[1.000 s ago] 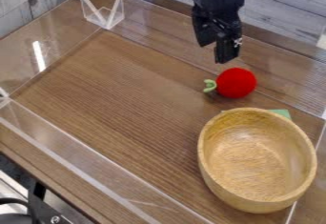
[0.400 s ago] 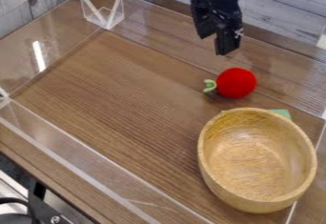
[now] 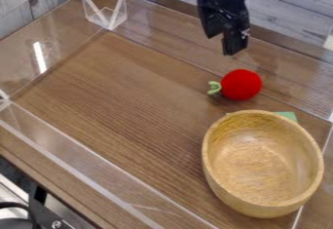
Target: Move the red object to the right side of the table
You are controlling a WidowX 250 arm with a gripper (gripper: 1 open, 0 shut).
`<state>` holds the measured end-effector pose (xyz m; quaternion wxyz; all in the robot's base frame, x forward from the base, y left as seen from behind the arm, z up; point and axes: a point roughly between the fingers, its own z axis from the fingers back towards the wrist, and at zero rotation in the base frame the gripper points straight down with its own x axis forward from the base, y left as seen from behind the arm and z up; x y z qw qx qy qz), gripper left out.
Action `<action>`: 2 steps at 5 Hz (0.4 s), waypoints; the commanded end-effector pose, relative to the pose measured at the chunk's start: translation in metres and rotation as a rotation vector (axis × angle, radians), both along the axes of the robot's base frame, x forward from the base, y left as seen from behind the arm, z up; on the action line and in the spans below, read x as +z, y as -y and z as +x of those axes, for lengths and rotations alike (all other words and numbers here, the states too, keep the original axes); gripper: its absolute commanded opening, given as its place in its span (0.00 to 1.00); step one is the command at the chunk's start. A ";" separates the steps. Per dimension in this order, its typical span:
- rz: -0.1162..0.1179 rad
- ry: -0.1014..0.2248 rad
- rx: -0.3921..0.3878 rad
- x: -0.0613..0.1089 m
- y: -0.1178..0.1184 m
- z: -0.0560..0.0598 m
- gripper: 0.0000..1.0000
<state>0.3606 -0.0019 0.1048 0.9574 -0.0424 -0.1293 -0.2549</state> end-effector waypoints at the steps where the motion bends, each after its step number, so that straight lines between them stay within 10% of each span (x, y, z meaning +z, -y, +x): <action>1: -0.001 0.084 -0.011 0.024 0.003 0.003 1.00; 2: -0.004 0.089 -0.018 0.022 0.005 0.004 1.00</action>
